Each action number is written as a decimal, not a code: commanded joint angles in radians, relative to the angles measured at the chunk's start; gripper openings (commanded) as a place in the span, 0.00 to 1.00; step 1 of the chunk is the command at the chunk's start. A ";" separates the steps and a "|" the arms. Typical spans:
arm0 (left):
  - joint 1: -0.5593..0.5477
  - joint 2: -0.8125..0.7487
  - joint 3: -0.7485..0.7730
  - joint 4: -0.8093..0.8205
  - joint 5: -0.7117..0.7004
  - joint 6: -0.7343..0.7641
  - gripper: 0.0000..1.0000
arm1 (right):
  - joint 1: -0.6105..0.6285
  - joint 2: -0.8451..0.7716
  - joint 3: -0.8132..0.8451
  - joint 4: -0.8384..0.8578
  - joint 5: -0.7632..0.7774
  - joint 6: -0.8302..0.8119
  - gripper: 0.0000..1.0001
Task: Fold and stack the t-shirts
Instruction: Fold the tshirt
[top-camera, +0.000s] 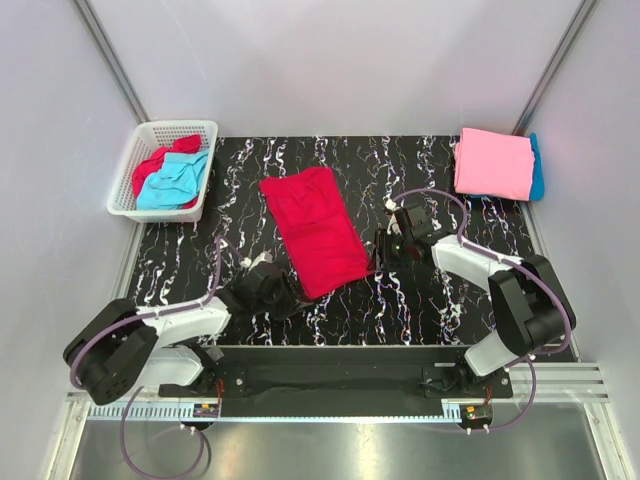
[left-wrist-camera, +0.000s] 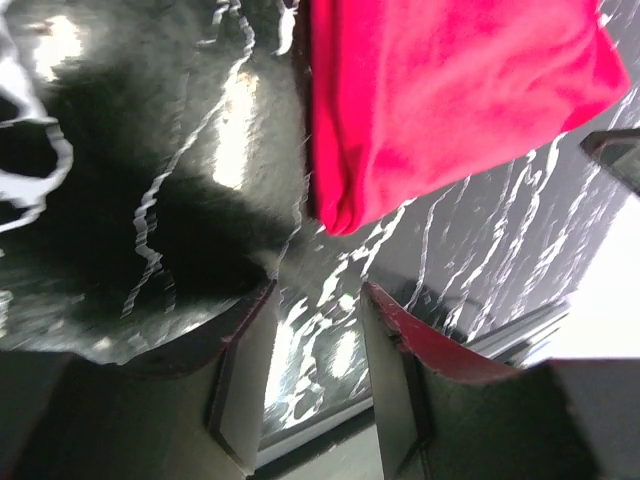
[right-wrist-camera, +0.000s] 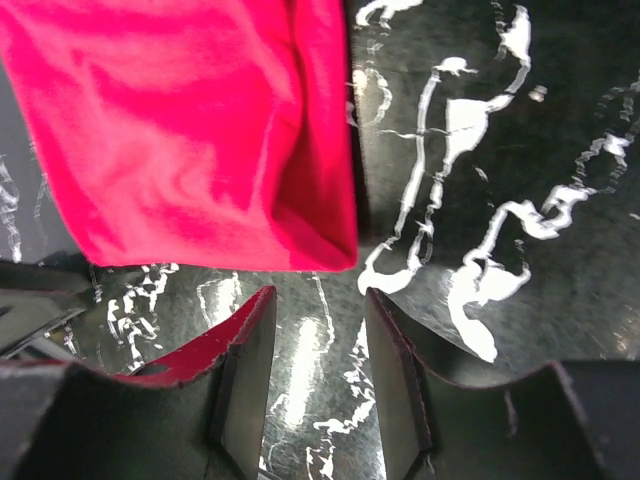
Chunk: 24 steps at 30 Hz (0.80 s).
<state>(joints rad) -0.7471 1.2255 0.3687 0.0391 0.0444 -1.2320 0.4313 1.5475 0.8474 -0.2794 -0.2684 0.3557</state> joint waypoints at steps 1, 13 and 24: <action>-0.029 0.049 0.001 0.149 -0.127 -0.067 0.45 | 0.006 -0.001 -0.002 0.124 -0.058 -0.006 0.48; -0.044 0.180 0.013 0.213 -0.198 -0.116 0.38 | 0.004 0.045 -0.001 0.144 -0.048 -0.015 0.47; -0.074 0.060 0.026 0.015 -0.321 -0.121 0.06 | 0.003 0.068 0.001 0.143 -0.031 0.000 0.43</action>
<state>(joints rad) -0.8146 1.3102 0.3832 0.1169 -0.1905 -1.3666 0.4313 1.6066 0.8410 -0.1673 -0.3054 0.3557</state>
